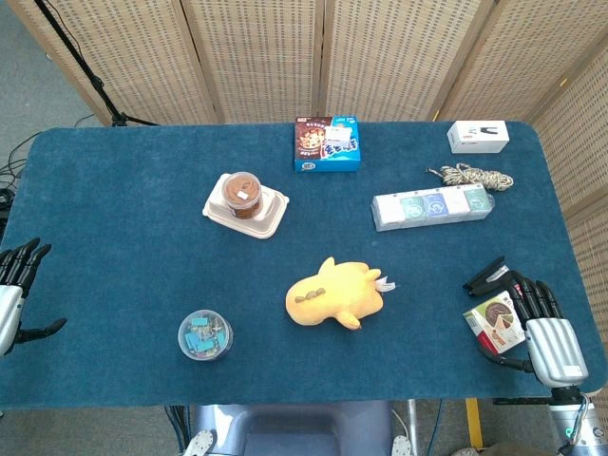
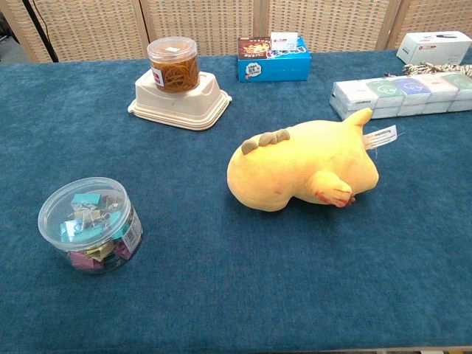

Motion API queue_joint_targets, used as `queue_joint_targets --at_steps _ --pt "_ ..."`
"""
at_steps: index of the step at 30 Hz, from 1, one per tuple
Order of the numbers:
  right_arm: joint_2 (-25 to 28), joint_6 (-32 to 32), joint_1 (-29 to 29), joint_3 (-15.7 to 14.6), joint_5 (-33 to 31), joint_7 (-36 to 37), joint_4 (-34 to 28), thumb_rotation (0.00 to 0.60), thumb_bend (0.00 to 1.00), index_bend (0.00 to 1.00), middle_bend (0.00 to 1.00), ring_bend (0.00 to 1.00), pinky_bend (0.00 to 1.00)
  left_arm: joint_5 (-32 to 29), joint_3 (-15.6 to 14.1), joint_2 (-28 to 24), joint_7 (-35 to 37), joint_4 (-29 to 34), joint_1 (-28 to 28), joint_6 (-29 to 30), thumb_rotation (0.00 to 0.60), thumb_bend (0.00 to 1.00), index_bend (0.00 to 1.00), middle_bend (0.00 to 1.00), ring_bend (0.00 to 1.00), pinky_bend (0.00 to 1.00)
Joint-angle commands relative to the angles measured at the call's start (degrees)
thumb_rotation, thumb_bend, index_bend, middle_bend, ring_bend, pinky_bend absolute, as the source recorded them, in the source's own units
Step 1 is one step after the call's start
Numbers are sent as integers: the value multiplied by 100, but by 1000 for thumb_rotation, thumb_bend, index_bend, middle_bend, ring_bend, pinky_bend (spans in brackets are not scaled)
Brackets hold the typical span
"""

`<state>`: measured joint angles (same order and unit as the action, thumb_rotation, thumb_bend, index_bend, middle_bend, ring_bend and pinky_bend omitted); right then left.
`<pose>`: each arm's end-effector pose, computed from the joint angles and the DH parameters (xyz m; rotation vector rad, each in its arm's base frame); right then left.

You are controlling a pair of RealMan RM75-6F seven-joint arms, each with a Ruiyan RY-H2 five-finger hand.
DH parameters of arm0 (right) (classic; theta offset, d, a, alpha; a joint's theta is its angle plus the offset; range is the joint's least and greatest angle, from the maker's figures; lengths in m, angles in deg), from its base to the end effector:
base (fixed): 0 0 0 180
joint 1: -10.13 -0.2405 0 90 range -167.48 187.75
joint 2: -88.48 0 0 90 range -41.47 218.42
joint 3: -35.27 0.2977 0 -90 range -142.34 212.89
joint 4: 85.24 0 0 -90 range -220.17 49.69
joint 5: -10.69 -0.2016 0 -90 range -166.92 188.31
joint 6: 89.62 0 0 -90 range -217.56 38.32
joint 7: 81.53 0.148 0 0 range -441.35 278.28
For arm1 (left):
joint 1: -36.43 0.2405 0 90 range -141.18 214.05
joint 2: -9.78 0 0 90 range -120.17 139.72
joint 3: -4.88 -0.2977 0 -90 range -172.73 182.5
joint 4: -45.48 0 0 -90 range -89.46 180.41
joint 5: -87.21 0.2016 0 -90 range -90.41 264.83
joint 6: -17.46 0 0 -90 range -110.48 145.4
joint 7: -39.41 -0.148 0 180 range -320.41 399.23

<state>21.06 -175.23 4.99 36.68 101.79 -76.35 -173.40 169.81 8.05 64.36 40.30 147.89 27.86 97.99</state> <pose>-0.3438 -0.1843 0.1632 1.4472 -0.9369 0.9997 -0.3162 0.2064 0.2192 -1.4124 -0.9607 -0.9057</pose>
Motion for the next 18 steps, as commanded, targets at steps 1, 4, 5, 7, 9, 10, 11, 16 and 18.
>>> queue_joint_targets --at_steps 1,4,5,7,9,10,11,16,18 --pt "2 23 -7 -23 22 10 -7 448 0 0 0 0 0 -13 4 10 -21 6 -3 -9 600 0 0 0 0 0" --pt "3 83 -29 -36 13 16 13 447 0 0 0 0 0 -24 5 10 -39 19 -19 -43 600 0 0 0 0 0" --pt "1 110 -43 -35 9 20 23 448 0 0 0 0 0 -25 5 9 -38 24 -23 -55 600 0 0 0 0 0" --pt "2 210 -106 -58 55 42 48 448 0 0 0 0 0 -32 8 5 -24 34 -28 -68 600 0 0 0 0 0" --pt "8 347 -234 -111 229 104 60 448 0 0 0 0 0 -55 17 4 -20 39 -27 -68 600 0 0 0 0 0" --pt "2 408 -303 -119 305 99 73 449 0 0 0 0 0 -67 20 5 -23 42 -26 -72 600 0 0 0 0 0" --pt "-14 505 -403 -116 381 53 60 449 0 0 0 0 0 -84 23 6 -26 47 -26 -78 600 0 0 0 0 0" --pt "-103 997 -912 15 577 -201 -361 448 0 0 0 0 0 -140 46 16 -48 62 -39 -103 600 0 0 0 0 0" --pt "-204 1201 -1116 112 575 -403 -534 439 0 0 0 0 0 -169 55 25 -71 62 -71 -162 600 0 0 0 0 0"
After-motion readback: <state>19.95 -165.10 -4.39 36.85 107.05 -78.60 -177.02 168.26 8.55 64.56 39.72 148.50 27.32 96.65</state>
